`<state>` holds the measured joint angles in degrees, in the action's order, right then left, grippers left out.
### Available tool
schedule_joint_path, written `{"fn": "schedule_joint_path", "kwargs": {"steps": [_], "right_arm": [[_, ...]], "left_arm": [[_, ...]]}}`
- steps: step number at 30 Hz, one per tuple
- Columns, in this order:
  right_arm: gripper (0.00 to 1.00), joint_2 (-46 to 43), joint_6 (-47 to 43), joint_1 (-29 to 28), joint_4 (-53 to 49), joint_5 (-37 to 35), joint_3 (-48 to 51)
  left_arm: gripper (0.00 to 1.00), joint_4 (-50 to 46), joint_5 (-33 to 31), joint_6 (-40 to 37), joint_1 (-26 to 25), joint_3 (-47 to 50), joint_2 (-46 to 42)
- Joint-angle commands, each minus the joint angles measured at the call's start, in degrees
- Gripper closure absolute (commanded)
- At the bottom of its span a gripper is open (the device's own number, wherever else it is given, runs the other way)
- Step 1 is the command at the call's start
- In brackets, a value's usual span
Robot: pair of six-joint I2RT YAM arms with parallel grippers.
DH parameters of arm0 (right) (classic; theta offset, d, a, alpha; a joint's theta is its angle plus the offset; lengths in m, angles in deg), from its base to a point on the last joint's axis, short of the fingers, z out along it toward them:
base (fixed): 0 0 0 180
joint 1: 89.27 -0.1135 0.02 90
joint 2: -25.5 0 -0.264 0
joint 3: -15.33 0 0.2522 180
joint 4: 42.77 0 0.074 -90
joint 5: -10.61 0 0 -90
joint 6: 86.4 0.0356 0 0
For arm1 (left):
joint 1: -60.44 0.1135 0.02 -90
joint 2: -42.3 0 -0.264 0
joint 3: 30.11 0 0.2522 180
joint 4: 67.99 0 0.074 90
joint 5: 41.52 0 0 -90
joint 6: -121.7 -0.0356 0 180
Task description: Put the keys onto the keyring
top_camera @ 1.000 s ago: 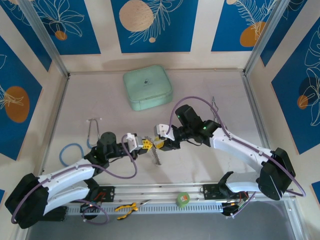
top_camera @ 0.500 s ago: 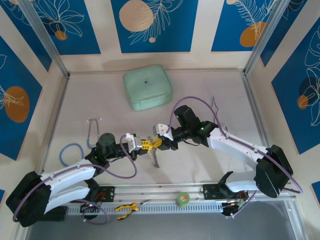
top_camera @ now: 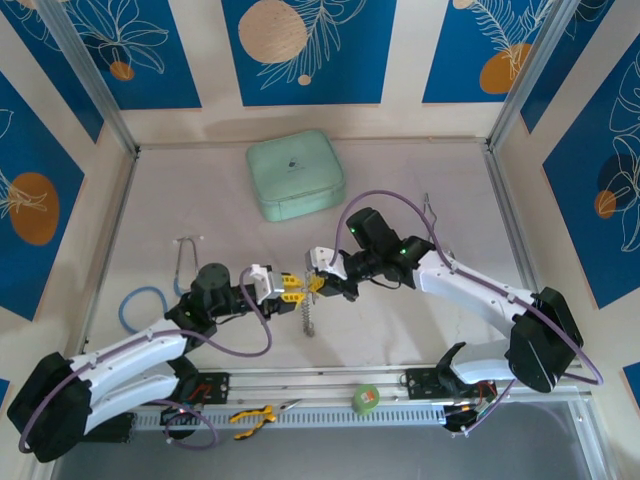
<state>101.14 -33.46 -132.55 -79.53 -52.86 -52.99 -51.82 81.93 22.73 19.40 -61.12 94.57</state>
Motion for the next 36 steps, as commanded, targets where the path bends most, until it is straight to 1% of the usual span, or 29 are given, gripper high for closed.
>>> {"fn": "schedule_joint_path", "kwargs": {"steps": [1,8,16,18,20,21,22,24,28,36], "right_arm": [[1.0,0.6,-3.5,-1.2,-6.7,-2.8,-3.9],[1.0,1.7,-5.1,-3.4,-9.8,-5.0,-7.3],[1.0,3.2,-6.7,-5.5,-13.3,-7.1,-11.0],[0.99,2.5,-5.2,-5.0,-11.8,-6.6,-10.8],[0.8,0.5,-2.7,-3.7,-8.4,-5.2,-8.7],[0.75,-1.1,-1.1,-2.7,-6.1,-4.2,-7.0],[0.73,-2.3,0.5,-1.8,-4.3,-3.4,-5.1],[0.71,-4.3,3.5,-0.5,-1.4,-2.6,-1.8],[0.71,-6.1,6.8,-0.3,1.9,-2.5,3.0],[0.71,-3.9,8.0,-0.9,4.4,-1.7,4.4]], "left_arm": [[0.75,-7.8,-1.8,-2.6,-0.3,-2.9,-0.8],[0.76,-11.0,-1.7,-3.8,-0.5,-4.7,0.4],[1.0,-10.5,-0.7,-4.8,-0.5,-5.4,0.9],[1.0,-9.9,-0.5,-4.6,-0.5,-5.2,0.7],[1.0,-8.9,-0.6,-4.2,-0.5,-4.6,0.2],[1.0,-7.7,-0.5,-3.8,-0.5,-4.0,-0.2],[1.0,-6.3,-0.5,-3.4,-0.5,-3.4,-0.6],[1.0,-3.2,-0.4,-2.5,-0.7,-1.8,-1.1],[1.0,1.2,0.3,-1.4,-0.5,0.3,-1.3],[1.0,2.6,1.0,-1.3,-0.5,1.0,-0.8]]}}
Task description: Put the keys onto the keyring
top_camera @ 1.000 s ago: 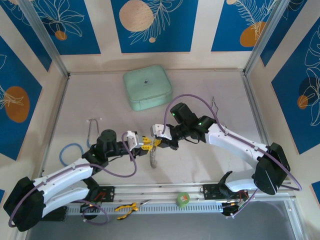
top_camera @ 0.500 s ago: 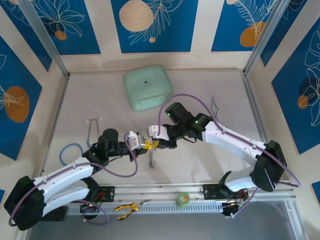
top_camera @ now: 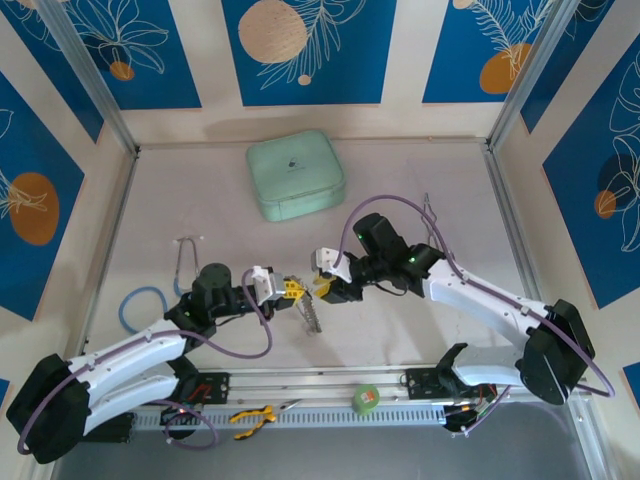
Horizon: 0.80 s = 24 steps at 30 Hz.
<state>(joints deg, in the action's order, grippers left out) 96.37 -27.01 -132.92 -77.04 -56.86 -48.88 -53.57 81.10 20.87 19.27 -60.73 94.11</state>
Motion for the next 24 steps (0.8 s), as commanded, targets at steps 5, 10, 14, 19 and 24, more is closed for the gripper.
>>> {"fn": "schedule_joint_path", "kwargs": {"steps": [5,10,14,19,24], "right_arm": [[0.75,2.4,1.2,-0.7,2.3,2.2,-0.2],[0.87,2.9,0.9,-0.8,1.8,2.4,-0.3],[0.89,4.2,0.5,-1.0,1.3,2.6,-0.6],[0.88,6.7,-0.2,-1.7,0.4,2.6,-2.6],[0.8,6.1,0.4,-1.4,0.8,2.8,-2.4]], "left_arm": [[1.0,4.8,2.2,0.9,-0.4,0.7,-0.3],[1.0,5.0,2.4,0.9,-0.3,0.7,-0.2],[1.0,5.4,3.4,1.0,-0.4,0.3,0.2],[1.0,6.8,5.4,1.5,-0.4,-0.1,1.2],[1.0,7.7,5.3,1.4,-0.4,-0.1,1.8]]}}
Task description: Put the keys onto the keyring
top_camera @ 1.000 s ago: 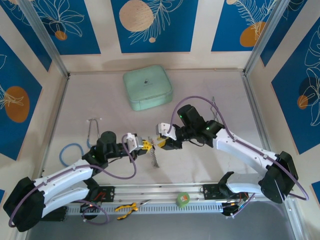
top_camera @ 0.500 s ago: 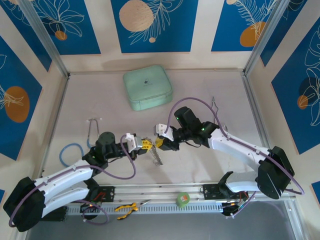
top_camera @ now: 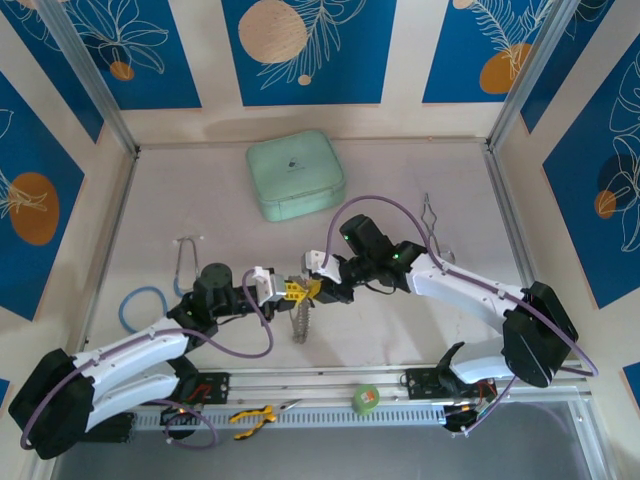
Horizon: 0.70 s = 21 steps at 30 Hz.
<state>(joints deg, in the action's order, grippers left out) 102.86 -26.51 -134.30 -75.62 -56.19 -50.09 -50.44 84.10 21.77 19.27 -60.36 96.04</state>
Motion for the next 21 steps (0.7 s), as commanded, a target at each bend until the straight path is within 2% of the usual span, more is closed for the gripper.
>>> {"fn": "schedule_joint_path", "kwargs": {"steps": [1,6,11,17,21], "right_arm": [[0.79,-1.2,0.2,0.3,-0.3,2.3,-0.6],[0.69,-5.5,2.3,1.7,1.8,1.9,3.8],[0.64,-9.1,4.6,1.4,5.2,0.4,9.0],[0.63,-9.1,7.1,-0.5,10.2,-5.1,12.0],[0.62,-7.4,8.2,-1.2,12.6,-3.6,11.9]], "left_arm": [[1.0,4.6,2.1,0.4,-0.4,-0.3,-0.2],[1.0,5.2,0.6,0.3,-0.3,0.7,-0.9],[1.0,7.6,0.1,1.7,-0.3,1.8,-1.1],[1.0,8.4,0.1,2.4,-0.3,2.2,-0.9],[1.0,8.5,0.0,2.4,-0.4,2.2,-0.9]]}}
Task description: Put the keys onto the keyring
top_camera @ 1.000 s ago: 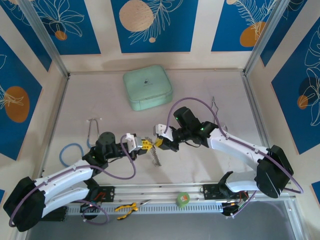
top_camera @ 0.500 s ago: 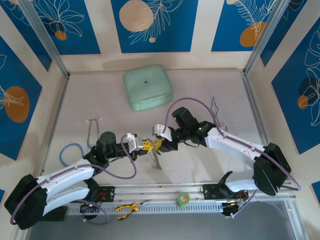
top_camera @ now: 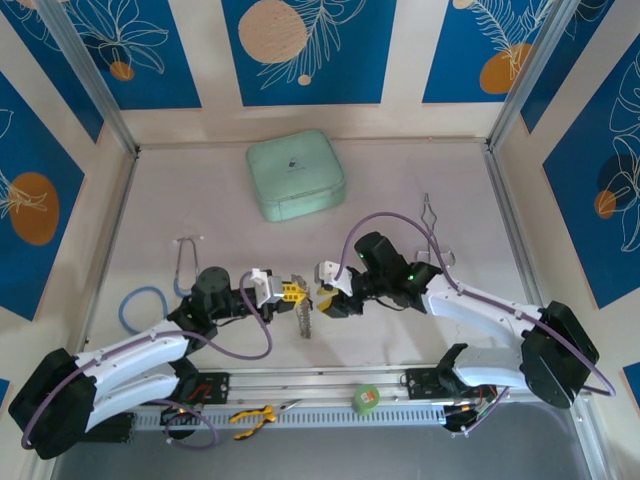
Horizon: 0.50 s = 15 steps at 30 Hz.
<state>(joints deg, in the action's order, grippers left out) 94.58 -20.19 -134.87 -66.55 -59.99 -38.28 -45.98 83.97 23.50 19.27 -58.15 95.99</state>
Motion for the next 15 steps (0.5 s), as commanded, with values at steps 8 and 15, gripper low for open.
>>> {"fn": "schedule_joint_path", "kwargs": {"steps": [8,15], "right_arm": [[0.62,2.9,2.8,-1.8,7.2,2.5,0.4],[0.63,2.8,3.4,-2.1,8.8,-0.2,1.3]], "left_arm": [[1.0,4.0,-0.1,0.7,-0.4,0.0,-1.0],[1.0,4.3,-0.1,0.6,-0.3,0.1,-0.9]]}}
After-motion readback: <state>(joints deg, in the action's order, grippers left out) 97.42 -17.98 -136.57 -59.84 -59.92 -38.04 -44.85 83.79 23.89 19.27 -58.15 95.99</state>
